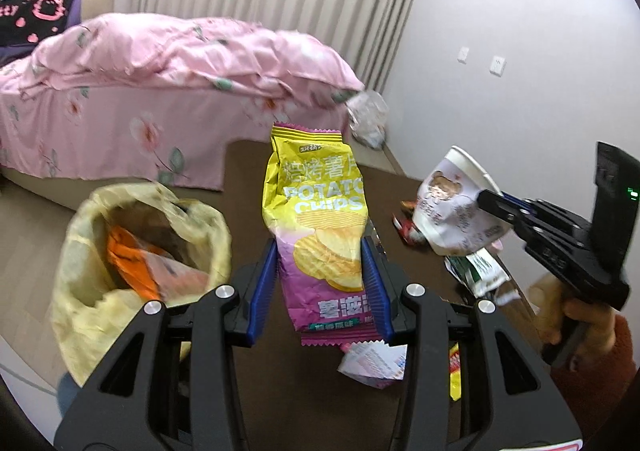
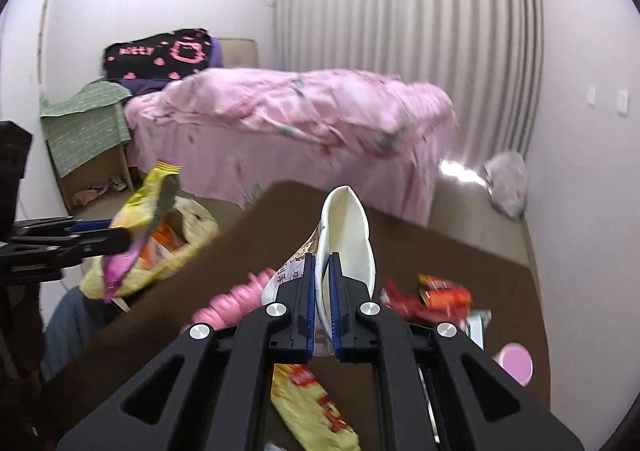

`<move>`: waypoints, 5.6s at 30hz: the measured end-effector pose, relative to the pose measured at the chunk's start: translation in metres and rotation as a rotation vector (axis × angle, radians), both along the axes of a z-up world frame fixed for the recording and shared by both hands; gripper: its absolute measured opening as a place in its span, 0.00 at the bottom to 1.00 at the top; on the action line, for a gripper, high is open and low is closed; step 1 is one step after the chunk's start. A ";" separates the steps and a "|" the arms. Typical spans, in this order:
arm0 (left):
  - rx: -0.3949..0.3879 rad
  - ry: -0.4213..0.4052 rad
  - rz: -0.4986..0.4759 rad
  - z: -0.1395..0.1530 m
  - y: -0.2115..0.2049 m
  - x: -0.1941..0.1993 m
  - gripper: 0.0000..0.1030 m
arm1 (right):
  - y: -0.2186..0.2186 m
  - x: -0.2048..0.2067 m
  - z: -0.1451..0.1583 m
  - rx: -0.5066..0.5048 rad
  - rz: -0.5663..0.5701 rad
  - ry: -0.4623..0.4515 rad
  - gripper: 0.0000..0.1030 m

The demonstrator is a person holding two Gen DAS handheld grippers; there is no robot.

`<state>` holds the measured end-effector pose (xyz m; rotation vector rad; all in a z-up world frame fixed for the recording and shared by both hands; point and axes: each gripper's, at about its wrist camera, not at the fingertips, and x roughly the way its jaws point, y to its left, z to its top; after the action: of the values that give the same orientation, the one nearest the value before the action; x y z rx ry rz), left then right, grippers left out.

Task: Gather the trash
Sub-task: 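Carry the chips bag and white wrapper to the yellow trash bag and release, then return both tools to the table and reach toward the remaining wrappers, then grasp the blue-white wrapper with the left tool while the right tool grasps the yellow biscuit pack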

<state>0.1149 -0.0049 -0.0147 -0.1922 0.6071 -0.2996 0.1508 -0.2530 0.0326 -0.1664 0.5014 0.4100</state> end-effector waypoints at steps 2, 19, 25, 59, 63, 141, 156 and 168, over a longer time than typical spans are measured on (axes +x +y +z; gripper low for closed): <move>-0.005 -0.009 0.027 0.003 0.011 -0.001 0.38 | 0.011 -0.003 0.008 -0.011 0.021 -0.015 0.07; -0.018 0.019 0.353 -0.007 0.125 -0.013 0.38 | 0.119 0.015 0.006 0.004 0.251 0.077 0.07; -0.035 0.048 0.477 -0.017 0.159 -0.007 0.38 | 0.163 0.048 -0.005 0.046 0.346 0.141 0.07; -0.230 0.103 0.347 -0.049 0.140 0.026 0.86 | 0.089 0.067 -0.027 0.040 0.205 0.175 0.47; -0.209 0.088 0.165 -0.041 0.091 0.025 0.86 | 0.032 0.047 -0.019 0.059 0.092 0.113 0.55; 0.084 0.215 -0.303 -0.062 -0.074 -0.011 0.50 | -0.064 -0.118 -0.125 -0.040 0.187 0.466 0.11; 0.173 0.301 -0.382 -0.092 -0.127 0.011 0.37 | -0.108 -0.101 -0.128 0.102 -0.066 0.456 0.11; 0.161 0.235 -0.355 -0.068 -0.114 -0.015 0.16 | -0.107 -0.097 -0.103 0.114 -0.106 0.358 0.11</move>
<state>0.0996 -0.1193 -0.0827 0.0384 0.8963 -0.5740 0.0539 -0.3601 -0.0701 0.0460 0.8328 0.3652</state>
